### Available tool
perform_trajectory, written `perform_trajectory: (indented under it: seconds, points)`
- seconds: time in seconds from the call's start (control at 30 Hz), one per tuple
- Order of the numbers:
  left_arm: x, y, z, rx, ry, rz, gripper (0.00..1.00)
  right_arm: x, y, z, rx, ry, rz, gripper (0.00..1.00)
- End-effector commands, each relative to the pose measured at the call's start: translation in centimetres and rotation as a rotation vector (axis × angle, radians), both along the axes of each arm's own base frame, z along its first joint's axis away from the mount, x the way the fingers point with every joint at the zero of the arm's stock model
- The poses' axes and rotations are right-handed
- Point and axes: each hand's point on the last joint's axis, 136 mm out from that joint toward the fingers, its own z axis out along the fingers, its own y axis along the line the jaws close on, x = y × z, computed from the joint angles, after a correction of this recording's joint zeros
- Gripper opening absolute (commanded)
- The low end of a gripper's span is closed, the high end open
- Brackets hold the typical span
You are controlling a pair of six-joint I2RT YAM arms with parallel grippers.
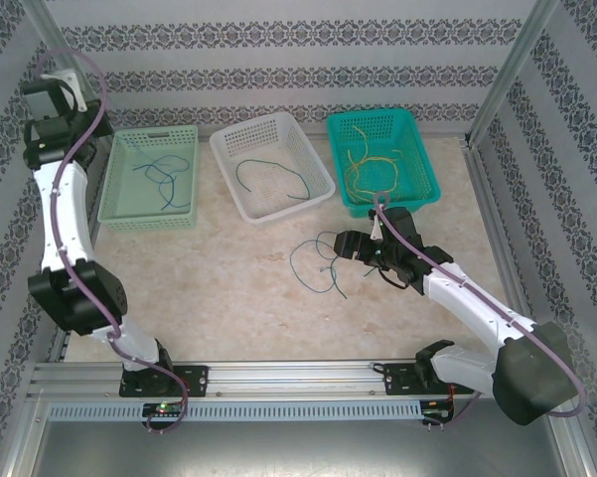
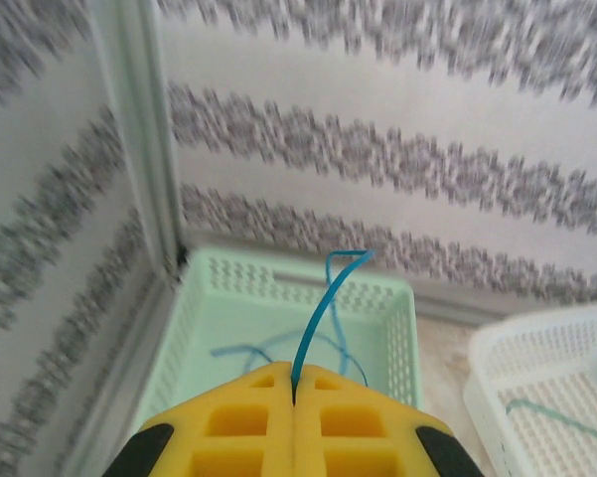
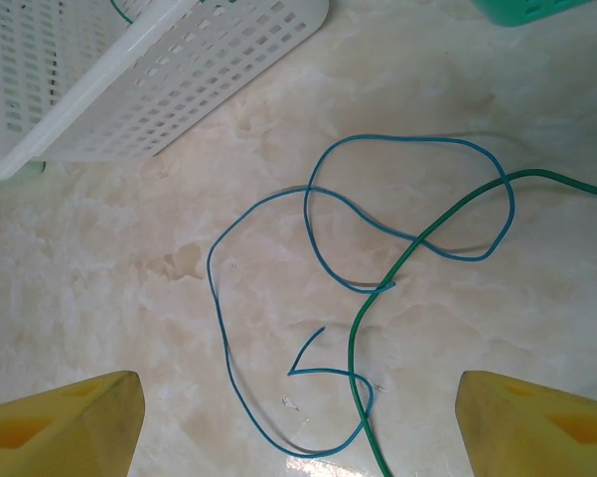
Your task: Untangle the cables
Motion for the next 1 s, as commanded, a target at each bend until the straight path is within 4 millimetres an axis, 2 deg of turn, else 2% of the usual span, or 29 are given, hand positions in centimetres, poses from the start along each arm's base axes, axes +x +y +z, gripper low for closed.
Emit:
perform_trajectory:
  seconds: [0.0, 0.23, 0.3, 0.37, 0.43, 0.6, 0.73, 0.83, 0.97]
  points:
    - [0.5, -1.6, -3.5, -0.108, 0.068, -0.071, 0.0, 0.0, -0.8, 0.6, -0.01, -0.014, -0.032, 0.82]
    - [0.3, -1.1, -6.6, -0.095, 0.143, -0.052, 0.0, 0.0, -1.1, 0.6, -0.015, -0.018, -0.044, 0.83]
    - [0.2, -1.0, -6.9, -0.091, 0.153, -0.044, 0.0, 0.1, -1.1, 0.6, -0.016, -0.018, -0.04, 0.83]
    - [-0.1, -1.0, -6.3, -0.085, 0.146, -0.038, 0.0, 0.1, -1.1, 0.6, -0.016, -0.017, -0.039, 0.83]
    - [-0.6, -1.2, -4.5, -0.074, 0.108, -0.036, 0.0, 0.1, -1.1, 0.7, -0.017, -0.018, -0.036, 0.83]
    - [-2.3, -2.9, 3.4, -0.078, -0.072, -0.078, 0.0, 0.2, -1.0, 0.9, -0.012, -0.025, -0.036, 0.83]
    - [-3.6, -3.9, 8.6, -0.075, -0.185, -0.099, 0.0, 0.3, -0.7, 0.9, -0.002, -0.021, -0.027, 0.83]
    - [-4.4, -4.0, 10.5, -0.058, -0.219, -0.089, 0.0, 0.3, -0.7, 0.8, -0.002, -0.021, -0.028, 0.83]
    - [-5.1, -3.3, 10.8, -0.013, -0.217, -0.043, 0.0, 0.3, -0.7, 1.0, -0.002, -0.027, -0.026, 0.83]
